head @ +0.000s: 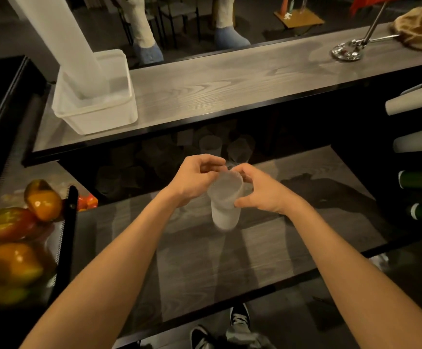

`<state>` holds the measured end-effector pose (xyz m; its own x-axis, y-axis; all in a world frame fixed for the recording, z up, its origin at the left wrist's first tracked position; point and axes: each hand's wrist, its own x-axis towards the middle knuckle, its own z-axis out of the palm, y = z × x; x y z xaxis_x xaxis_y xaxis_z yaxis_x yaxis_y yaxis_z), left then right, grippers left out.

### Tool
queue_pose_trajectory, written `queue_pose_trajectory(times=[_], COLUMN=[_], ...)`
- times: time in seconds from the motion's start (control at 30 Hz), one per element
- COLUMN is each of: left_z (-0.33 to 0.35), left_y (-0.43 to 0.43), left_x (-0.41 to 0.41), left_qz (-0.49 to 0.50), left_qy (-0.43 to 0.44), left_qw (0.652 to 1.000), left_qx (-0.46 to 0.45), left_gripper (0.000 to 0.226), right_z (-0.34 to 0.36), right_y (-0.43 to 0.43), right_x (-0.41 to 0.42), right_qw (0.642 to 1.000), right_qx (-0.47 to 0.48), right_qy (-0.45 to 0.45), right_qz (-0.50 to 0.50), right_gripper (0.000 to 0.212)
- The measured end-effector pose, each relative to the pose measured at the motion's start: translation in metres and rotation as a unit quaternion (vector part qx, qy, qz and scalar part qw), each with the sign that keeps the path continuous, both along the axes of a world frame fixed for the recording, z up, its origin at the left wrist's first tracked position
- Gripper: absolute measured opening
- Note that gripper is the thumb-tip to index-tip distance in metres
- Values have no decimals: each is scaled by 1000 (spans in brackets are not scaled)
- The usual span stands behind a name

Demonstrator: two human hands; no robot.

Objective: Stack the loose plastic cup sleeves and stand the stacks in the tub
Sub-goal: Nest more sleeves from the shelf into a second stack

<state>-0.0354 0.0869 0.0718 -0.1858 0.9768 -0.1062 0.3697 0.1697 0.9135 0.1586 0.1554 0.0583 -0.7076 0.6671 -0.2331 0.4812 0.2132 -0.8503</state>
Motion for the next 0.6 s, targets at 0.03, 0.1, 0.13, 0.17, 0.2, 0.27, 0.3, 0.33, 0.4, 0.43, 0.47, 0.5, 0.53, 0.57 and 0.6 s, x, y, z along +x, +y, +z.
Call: queue_pose_trajectory(times=[0.03,0.1,0.13,0.17,0.2,0.27,0.3,0.33,0.4,0.43,0.47,0.5,0.53,0.57,0.6], left_z=[-3,-7,-8,-9,-9,-9,-8,-9,-10,-11,-13,-14,-15,-16,-16], left_y=[-1,-2,-2,-2,-1,0,1,3,5,6,7,9,10,10,12], left_x=[1,1,1,0,-1,-3,-4,-4,-5,-5,-6,-6,-7,-7,-8], left_qz=[1,5,11,16,19,22,25,29,35,36,37,37,38,37,37], left_qy=[2,15,18,17,14,7,3,-3,-13,-14,-14,-15,-17,-18,-22], left_qw=[1000,1000,1000,1000,1000,1000,1000,1000,999,999,999,999,999,999,999], left_qx=[2,4,6,8,7,1,-1,-2,-4,-7,-10,-13,-16,-16,-17], left_gripper=[32,31,31,31,31,29,29,29,28,27,25,24,23,22,22], right_z=[-2,-3,-3,-2,-1,-1,-1,-1,-3,-4,-5,-6,-6,-6,-6], right_y=[-2,-4,-4,-4,-4,-4,-4,-4,-2,-1,0,3,4,4,6], right_x=[-1,-2,-2,-2,-2,-2,-2,-2,-2,-2,-2,-2,-2,-2,-2], right_qw=[1000,1000,1000,1000,1000,1000,1000,1000,1000,999,999,999,999,998,998], right_qx=[8,14,14,14,15,16,16,16,20,25,30,31,31,32,33], right_qy=[-6,-10,-14,-18,-20,-17,-16,-16,-23,-28,-31,-33,-32,-31,-32], right_qz=[-1,-4,-3,-1,0,-2,-5,-5,4,11,18,23,28,34,39], right_gripper=[67,66,65,64,63,62,62,61,61,61,62,62,62,62,62])
